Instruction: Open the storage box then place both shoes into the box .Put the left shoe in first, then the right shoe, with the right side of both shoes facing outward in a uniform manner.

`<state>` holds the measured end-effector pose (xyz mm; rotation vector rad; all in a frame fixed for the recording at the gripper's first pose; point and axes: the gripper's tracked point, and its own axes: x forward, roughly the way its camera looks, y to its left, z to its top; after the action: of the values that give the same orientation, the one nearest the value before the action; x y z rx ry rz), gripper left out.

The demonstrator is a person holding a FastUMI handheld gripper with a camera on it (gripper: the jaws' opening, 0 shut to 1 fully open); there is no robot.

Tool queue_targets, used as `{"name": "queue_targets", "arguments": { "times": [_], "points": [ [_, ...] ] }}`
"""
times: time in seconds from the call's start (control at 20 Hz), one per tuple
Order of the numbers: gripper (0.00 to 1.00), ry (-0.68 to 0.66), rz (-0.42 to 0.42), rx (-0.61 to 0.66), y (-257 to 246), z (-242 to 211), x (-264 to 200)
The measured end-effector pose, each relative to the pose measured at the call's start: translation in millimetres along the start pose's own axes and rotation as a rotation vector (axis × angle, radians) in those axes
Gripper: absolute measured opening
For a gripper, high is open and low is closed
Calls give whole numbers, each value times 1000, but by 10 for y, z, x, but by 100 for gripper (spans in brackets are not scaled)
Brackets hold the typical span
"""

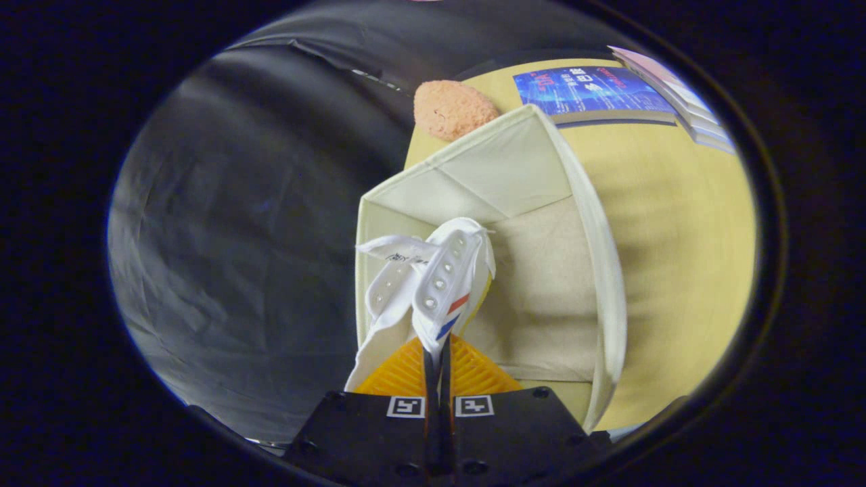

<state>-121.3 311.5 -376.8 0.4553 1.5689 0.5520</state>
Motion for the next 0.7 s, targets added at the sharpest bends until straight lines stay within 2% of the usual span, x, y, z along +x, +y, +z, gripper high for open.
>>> {"name": "queue_targets", "arguments": {
  "times": [0.3, 0.5, 0.7],
  "points": [
    [2, 32, -147, -84, -71, -321, 295],
    [3, 46, -178, -72, -149, -369, 367],
    [3, 16, -203, -2, -187, -424, 379]
  ]
}}
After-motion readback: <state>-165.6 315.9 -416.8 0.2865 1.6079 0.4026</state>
